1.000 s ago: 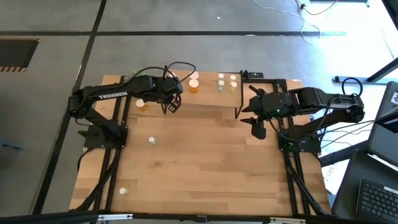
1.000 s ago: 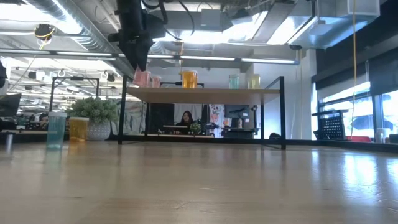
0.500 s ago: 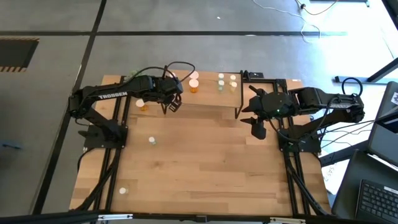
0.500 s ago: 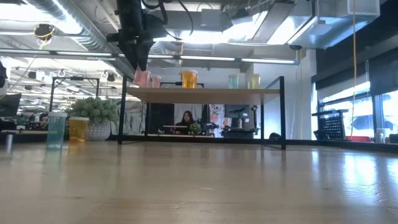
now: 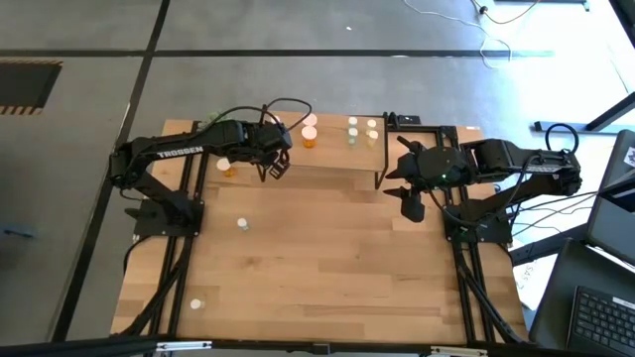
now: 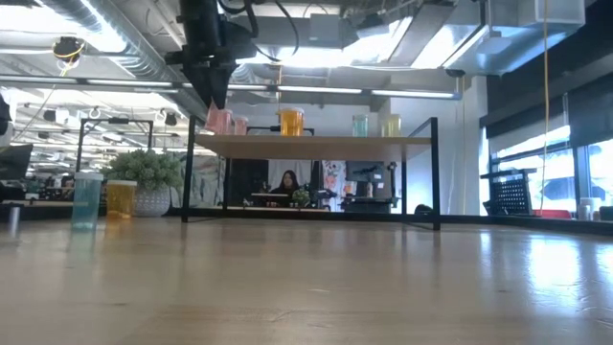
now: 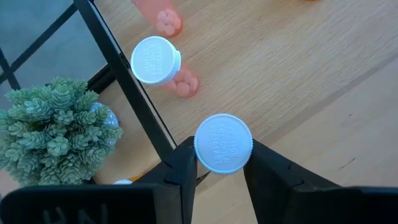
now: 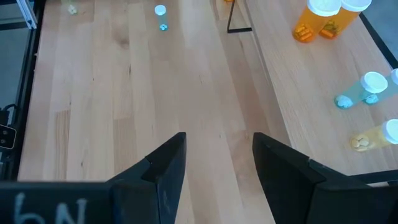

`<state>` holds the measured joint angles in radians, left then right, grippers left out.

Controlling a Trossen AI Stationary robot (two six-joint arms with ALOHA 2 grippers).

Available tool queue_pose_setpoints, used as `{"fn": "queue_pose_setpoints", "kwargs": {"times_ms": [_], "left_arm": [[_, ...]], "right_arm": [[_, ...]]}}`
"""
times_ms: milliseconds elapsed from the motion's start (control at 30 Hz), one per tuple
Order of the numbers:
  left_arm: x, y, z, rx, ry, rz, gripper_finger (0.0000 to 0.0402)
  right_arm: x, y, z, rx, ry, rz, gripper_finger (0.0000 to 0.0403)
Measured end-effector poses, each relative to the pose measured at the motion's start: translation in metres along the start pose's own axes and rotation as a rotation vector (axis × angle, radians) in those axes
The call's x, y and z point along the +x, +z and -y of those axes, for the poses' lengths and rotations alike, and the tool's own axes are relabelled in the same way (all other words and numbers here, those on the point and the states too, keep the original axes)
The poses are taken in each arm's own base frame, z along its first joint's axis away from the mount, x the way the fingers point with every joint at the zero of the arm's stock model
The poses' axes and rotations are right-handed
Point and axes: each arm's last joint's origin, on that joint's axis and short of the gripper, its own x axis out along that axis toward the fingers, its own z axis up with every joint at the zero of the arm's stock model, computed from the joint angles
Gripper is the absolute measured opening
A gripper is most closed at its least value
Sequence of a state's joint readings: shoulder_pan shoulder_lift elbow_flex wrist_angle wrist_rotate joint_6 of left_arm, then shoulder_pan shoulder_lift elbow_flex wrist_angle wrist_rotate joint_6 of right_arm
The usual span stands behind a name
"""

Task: Pick and place medicine bottles onto shelf by color
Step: Put the red medicine bottle on the shelf, aligned with the other red medicine bottle

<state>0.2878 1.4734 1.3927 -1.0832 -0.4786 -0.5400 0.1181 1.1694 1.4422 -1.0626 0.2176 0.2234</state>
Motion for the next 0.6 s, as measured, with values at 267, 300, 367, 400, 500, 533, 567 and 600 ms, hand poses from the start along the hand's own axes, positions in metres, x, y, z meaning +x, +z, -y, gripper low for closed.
{"fn": "queue_pose_setpoints", "kwargs": {"times_ms": [267, 300, 367, 400, 500, 533, 567, 600], "left_arm": [[-0.0001, 0.0001, 0.0, 0.0, -0.001, 0.0, 0.0125], [-0.0001, 0.0001, 0.0, 0.0, -0.001, 0.0, 0.0127], [-0.0001, 0.0001, 0.0, 0.001, 0.0, 0.0, 0.0129], [-0.0001, 0.0001, 0.0, 0.001, 0.0, 0.0, 0.0129], [-0.0001, 0.0001, -0.0002, 0.0, 0.0, -0.001, 0.0129], [0.0002, 0.0003, -0.0005, -0.001, -0.001, -0.002, 0.0129], [0.0005, 0.0006, -0.0011, -0.003, -0.004, -0.006, 0.0129], [0.001, 0.0008, -0.0017, -0.006, -0.009, -0.011, 0.013]], "right_arm": [[0.0, 0.0, 0.0001, 0.0, 0.0, 0.0, 0.0188], [0.0, -0.0001, 0.0, 0.0, 0.0, 0.0, 0.0188], [0.0, 0.0, 0.0, 0.0, 0.0, 0.0, 0.0188], [0.0, 0.0, 0.0, 0.0, 0.0, 0.0, 0.0188], [-0.0001, 0.0, 0.0, 0.0, 0.0, 0.0, 0.0188], [0.0, 0.0, 0.0001, 0.0, -0.001, 0.0, 0.0188], [0.0, 0.0, 0.0, 0.0, 0.0, 0.0, 0.0188], [0.0, 0.0, 0.0, 0.0, 0.0, 0.0, 0.0188]]}}
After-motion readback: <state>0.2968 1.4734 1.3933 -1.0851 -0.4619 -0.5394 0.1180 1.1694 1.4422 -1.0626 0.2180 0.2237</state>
